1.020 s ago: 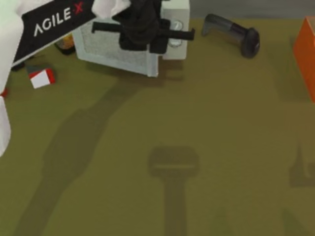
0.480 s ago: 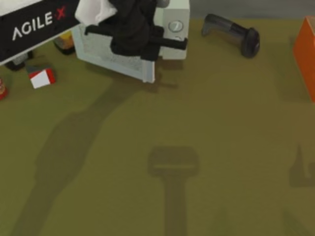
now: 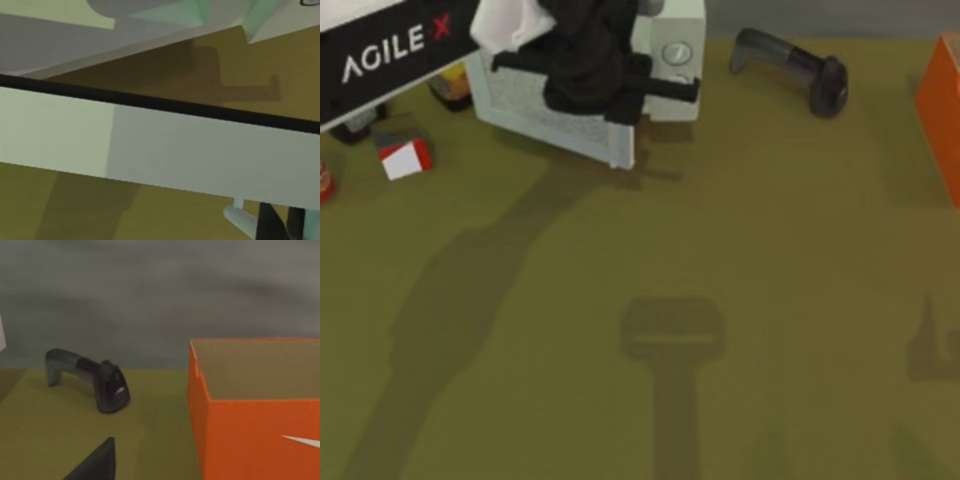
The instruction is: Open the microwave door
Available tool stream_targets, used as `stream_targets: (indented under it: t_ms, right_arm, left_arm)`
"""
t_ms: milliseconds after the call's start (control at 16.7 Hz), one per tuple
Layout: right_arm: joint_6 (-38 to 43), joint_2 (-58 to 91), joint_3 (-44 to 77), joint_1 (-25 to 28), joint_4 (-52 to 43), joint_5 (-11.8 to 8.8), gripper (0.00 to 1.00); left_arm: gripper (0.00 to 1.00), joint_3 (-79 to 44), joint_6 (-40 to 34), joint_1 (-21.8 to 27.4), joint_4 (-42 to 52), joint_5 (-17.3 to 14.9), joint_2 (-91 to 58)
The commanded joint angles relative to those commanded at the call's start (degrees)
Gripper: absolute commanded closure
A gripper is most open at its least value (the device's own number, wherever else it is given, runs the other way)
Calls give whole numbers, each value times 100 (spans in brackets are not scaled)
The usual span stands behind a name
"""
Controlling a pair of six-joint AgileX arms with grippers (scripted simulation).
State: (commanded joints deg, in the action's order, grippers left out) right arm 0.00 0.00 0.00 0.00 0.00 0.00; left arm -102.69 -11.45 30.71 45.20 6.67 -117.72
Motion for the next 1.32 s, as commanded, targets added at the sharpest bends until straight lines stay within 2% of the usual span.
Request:
stream_targets:
  t_ms: [1020,1320]
  right_arm:
    - [0,0,0,0,0,0,0]
    - [0,0,0,0,0,0,0]
  left_arm:
    - [100,0,0,0,0,0,0]
    - [100,301,253,-43,-106,-169,180]
